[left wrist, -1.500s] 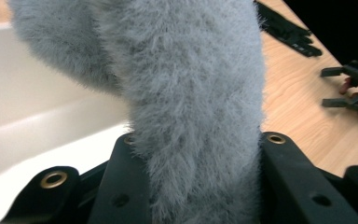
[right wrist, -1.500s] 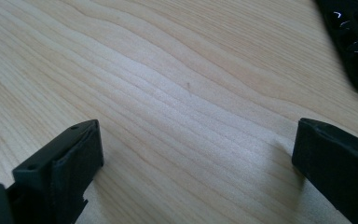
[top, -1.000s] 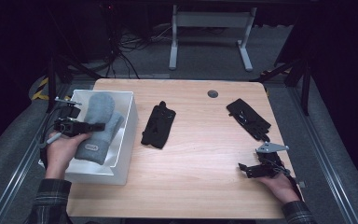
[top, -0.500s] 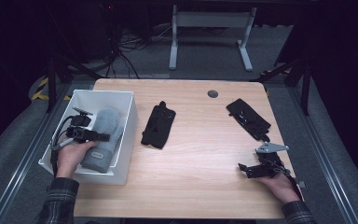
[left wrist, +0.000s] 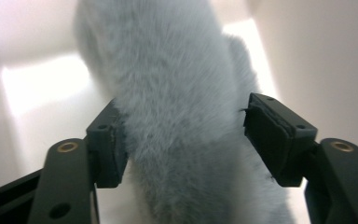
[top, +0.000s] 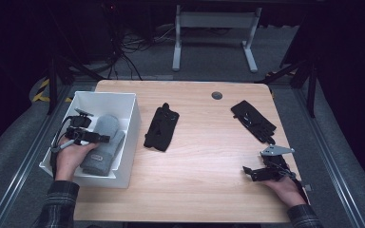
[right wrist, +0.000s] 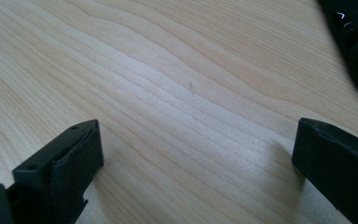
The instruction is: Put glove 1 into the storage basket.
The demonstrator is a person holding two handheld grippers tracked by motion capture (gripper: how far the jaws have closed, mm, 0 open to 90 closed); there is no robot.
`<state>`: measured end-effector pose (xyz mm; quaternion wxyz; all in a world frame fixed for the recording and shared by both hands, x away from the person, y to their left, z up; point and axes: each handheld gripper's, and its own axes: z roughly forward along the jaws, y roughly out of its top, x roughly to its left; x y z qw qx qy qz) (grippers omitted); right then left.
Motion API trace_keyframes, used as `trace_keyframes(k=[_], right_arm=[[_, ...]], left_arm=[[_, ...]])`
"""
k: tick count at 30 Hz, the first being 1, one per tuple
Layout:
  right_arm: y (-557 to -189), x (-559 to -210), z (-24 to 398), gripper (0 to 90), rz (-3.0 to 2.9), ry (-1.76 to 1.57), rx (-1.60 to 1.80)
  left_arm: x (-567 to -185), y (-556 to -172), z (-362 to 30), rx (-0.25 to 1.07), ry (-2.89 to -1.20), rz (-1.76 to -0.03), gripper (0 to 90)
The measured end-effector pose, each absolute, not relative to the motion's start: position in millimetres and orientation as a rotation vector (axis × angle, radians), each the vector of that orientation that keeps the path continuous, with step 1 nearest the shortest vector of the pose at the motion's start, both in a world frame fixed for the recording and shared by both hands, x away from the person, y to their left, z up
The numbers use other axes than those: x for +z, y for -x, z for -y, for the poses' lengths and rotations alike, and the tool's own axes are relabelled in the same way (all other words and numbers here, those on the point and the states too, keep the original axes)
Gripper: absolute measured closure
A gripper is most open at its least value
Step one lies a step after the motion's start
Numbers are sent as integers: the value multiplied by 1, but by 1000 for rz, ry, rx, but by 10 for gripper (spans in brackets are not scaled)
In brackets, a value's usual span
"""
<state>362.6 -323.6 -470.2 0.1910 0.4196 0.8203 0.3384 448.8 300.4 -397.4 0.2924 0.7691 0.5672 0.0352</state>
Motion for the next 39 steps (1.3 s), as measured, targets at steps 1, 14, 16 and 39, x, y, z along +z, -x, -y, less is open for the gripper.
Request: trace_keyframes(k=[1,14,16,39], right_arm=[[-363,-470,324,22,-2304,-1179,951],[-362,-470,323,21,-2307,-1176,952],[-362,-470,323,21,-2307,-1176,952],[-362,-470,323,21,-2314,-1168,954]], left_arm=[[-393,-448,-301,113,-2057,-1504,328],[-339,-432,-282,173,-2023,-1324,320],[-332,-430,-276,178,-2027,-1294,319],[-298,-408,-179,148,-2057,-1001,423]])
